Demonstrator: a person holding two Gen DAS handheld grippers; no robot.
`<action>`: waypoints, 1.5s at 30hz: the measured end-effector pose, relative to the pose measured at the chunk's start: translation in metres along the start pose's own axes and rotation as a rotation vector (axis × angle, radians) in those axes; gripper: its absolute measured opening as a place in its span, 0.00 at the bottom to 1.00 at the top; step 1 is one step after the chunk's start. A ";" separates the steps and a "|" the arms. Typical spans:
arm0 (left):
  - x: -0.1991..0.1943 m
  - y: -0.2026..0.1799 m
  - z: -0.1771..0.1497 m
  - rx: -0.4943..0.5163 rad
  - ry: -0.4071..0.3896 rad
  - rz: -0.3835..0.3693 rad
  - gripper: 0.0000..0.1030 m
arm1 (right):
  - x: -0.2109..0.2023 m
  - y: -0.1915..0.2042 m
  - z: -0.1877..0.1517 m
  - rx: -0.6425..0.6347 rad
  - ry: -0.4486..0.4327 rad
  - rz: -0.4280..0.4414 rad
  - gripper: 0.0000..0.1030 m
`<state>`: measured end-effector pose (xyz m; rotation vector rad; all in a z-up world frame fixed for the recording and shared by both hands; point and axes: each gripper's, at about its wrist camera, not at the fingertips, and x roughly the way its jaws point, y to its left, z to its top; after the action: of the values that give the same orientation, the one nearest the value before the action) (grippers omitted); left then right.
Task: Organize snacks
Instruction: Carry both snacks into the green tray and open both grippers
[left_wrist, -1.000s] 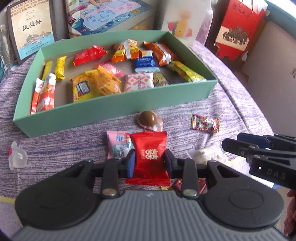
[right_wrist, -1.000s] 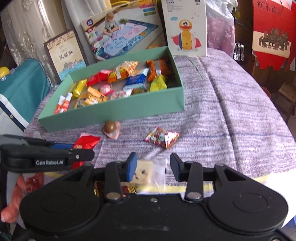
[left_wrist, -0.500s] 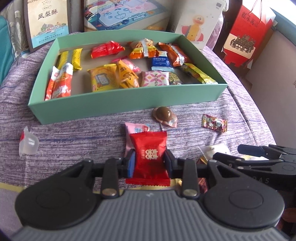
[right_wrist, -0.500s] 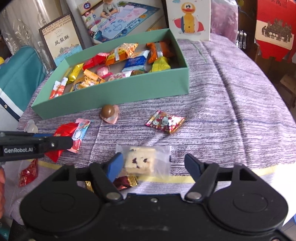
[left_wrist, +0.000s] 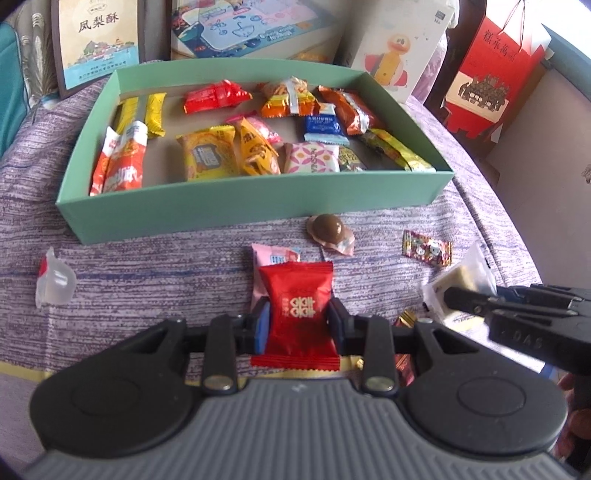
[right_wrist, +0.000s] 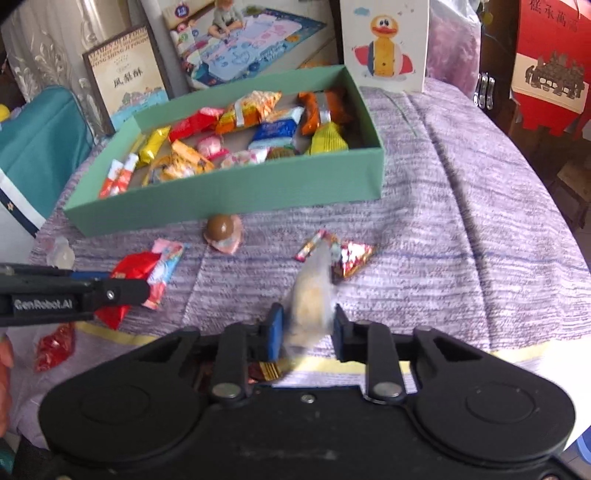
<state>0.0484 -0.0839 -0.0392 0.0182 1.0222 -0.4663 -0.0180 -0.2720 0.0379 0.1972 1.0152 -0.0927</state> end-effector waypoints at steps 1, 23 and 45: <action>-0.004 0.002 0.002 -0.005 -0.012 -0.003 0.31 | -0.007 -0.001 0.005 -0.007 -0.016 0.002 0.18; -0.033 0.090 0.085 -0.123 -0.190 0.116 0.31 | 0.012 0.084 0.143 -0.082 -0.126 0.234 0.17; 0.037 0.116 0.111 -0.162 -0.127 0.184 0.95 | 0.108 0.132 0.193 -0.078 -0.073 0.221 1.00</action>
<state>0.1994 -0.0186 -0.0334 -0.0613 0.9216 -0.2137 0.2223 -0.1814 0.0606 0.2314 0.9170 0.1396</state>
